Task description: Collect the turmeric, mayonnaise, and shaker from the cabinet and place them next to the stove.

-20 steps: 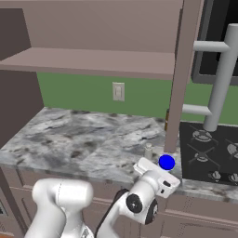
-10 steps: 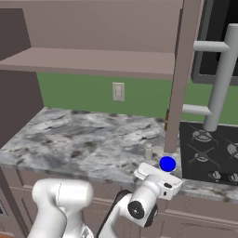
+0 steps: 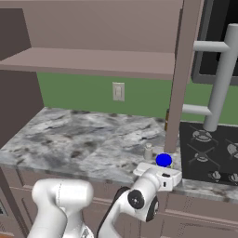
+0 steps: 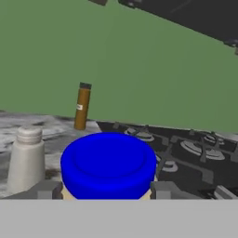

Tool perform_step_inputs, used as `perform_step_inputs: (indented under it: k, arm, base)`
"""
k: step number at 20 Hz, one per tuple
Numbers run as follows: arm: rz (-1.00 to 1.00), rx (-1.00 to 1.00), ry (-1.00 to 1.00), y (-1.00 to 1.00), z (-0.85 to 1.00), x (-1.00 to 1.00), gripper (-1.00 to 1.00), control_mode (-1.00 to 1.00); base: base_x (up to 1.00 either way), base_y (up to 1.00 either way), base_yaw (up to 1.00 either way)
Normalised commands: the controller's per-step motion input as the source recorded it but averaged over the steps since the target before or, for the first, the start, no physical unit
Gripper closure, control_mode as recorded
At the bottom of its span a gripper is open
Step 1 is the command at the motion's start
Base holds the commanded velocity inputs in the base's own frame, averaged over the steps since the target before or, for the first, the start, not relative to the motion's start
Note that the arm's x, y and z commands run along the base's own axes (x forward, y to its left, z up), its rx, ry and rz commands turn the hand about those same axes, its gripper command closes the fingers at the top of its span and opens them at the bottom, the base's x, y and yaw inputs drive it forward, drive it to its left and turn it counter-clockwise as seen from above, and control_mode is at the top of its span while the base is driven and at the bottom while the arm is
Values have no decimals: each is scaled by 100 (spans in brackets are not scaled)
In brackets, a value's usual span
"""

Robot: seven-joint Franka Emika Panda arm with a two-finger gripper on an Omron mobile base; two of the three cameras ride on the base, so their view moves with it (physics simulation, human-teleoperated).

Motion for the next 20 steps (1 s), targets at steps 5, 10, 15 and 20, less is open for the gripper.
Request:
perform_step_inputs:
  k: [5,10,15,20]
  arm:
    - [0,0,0,0,-22,6,100,-100]
    - [1,0,0,0,-24,16,100,-100]
    - [4,0,4,0,-17,21,100,-100]
    - [0,0,2,0,-14,2,-100,-100]
  base:
    - [0,0,0]
    - [0,0,0]
    - [0,0,0]
    - [0,0,0]
